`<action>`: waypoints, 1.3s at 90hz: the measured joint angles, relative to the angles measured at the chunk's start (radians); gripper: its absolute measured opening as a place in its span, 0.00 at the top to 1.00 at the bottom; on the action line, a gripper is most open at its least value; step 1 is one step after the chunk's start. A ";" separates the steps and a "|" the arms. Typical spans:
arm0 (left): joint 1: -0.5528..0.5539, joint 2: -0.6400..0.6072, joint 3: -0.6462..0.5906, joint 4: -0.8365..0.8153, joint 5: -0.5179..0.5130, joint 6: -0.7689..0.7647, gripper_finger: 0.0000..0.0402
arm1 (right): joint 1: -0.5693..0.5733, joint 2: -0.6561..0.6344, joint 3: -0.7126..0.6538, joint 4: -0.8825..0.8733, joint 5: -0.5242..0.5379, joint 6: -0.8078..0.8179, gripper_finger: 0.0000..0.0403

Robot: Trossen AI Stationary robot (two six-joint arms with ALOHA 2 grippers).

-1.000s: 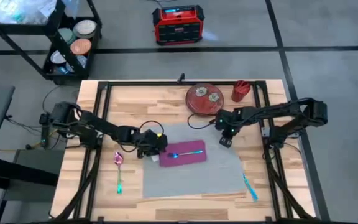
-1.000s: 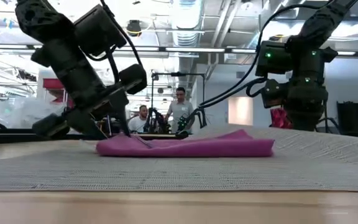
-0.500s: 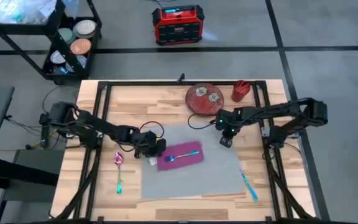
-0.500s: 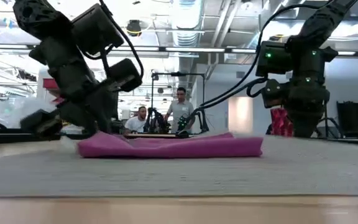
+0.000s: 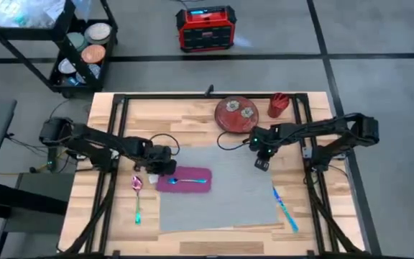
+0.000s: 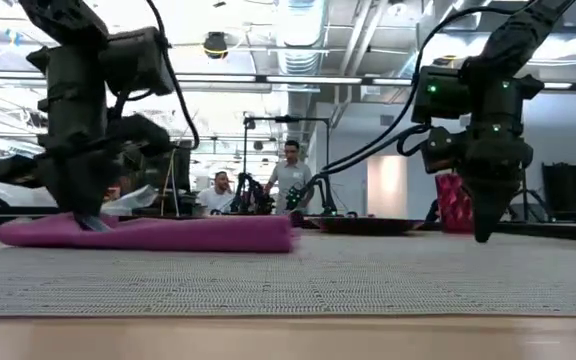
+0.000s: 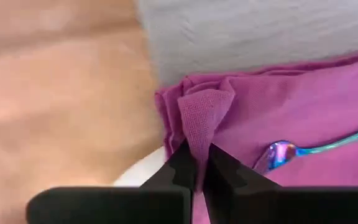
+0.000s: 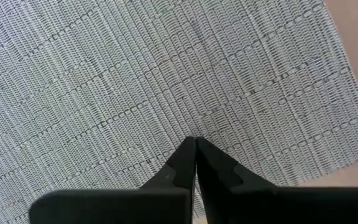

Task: Set table place
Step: Adjust the violet table napkin on the gray table mat

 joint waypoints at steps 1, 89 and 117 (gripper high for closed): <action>0.006 0.000 0.000 -0.004 0.000 0.016 1.00 | 0.000 0.000 0.000 0.000 0.000 0.000 1.00; 0.435 0.031 0.309 -0.157 -0.094 1.227 1.00 | -0.003 0.030 0.003 -0.014 -0.022 -0.053 1.00; 0.422 0.210 0.311 -0.143 0.087 1.118 1.00 | -0.001 0.031 0.002 -0.015 -0.033 -0.052 1.00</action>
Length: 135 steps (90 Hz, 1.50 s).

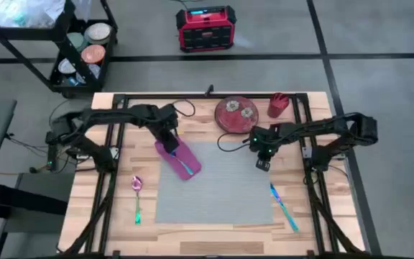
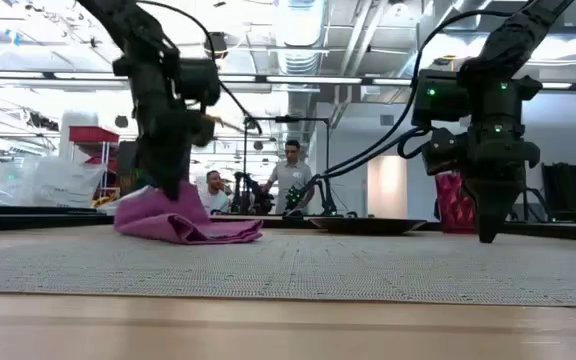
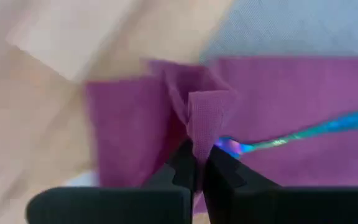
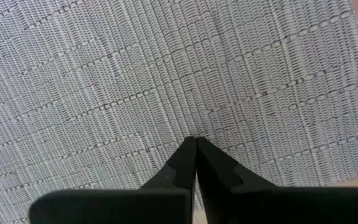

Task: Set table place
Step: Adjust the violet table napkin on the gray table mat

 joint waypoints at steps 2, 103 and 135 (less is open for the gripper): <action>-0.004 0.015 0.000 -0.006 0.010 0.000 1.00 | 0.000 0.000 0.000 0.001 -0.003 0.000 1.00; -0.055 0.045 0.206 -0.123 -0.284 -0.393 0.64 | 0.001 0.001 -0.002 0.019 -0.042 0.008 1.00; -0.528 0.036 0.262 -0.076 -0.602 -1.470 0.86 | 0.001 0.001 -0.002 0.019 -0.042 0.046 1.00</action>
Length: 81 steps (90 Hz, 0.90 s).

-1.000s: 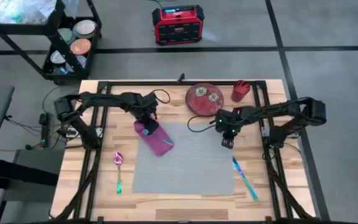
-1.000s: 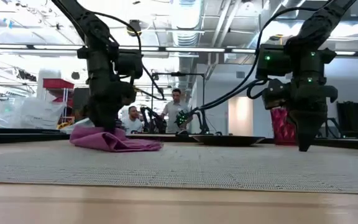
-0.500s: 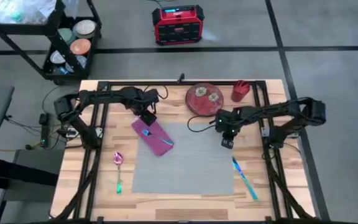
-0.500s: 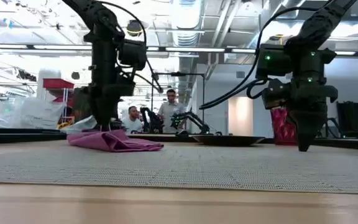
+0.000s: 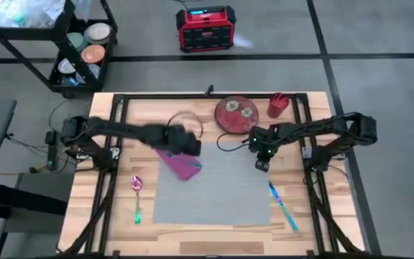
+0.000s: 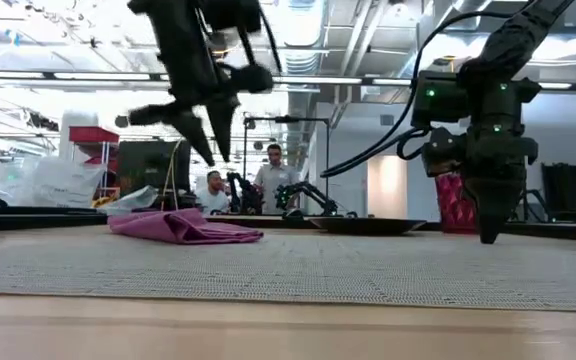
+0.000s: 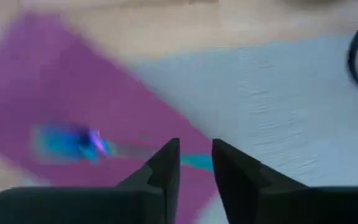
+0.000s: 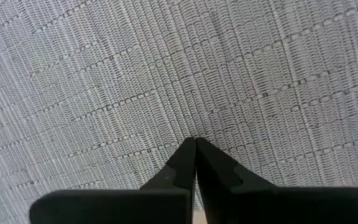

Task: Set table place
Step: Adjust the violet table napkin on the gray table mat

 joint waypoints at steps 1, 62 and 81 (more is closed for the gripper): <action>-0.015 0.000 0.000 -0.003 -0.018 -0.036 0.86 | 0.000 0.000 0.000 0.000 0.000 0.000 1.00; -0.297 -0.024 -0.208 0.272 -0.108 -0.542 0.77 | 0.010 0.014 -0.004 0.024 -0.092 -0.030 0.99; -0.306 -0.067 -0.206 0.232 -0.141 -0.542 0.75 | 0.002 0.095 -0.005 0.032 -0.119 -0.121 0.95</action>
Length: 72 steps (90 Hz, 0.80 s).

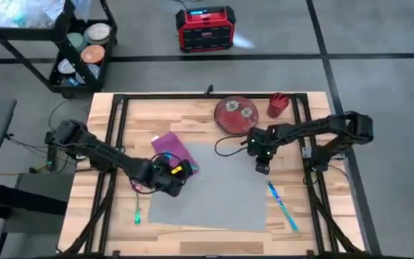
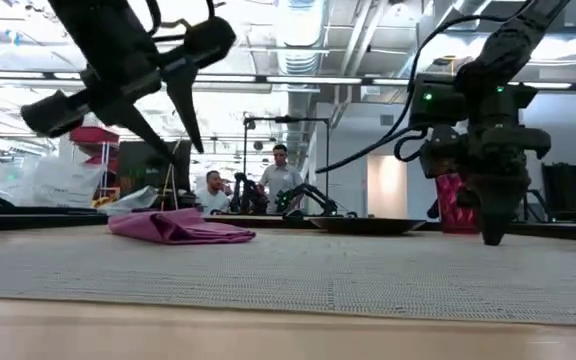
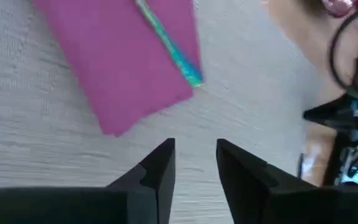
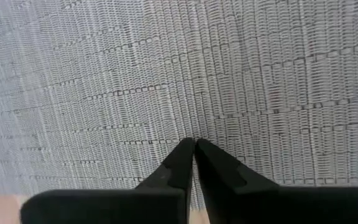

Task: Set table place
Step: Adjust the violet table napkin on the gray table mat

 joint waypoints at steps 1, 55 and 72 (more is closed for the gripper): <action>0.000 0.000 0.000 -0.006 0.002 0.003 0.75 | 0.000 0.001 0.000 0.000 -0.003 0.001 0.95; 0.005 0.020 -0.079 0.000 0.052 -0.082 0.75 | -0.043 -0.054 0.006 0.034 0.030 -0.026 0.95; -0.012 0.019 -0.080 0.028 0.072 -0.084 0.75 | -0.058 -0.054 0.007 0.024 0.084 -0.032 0.95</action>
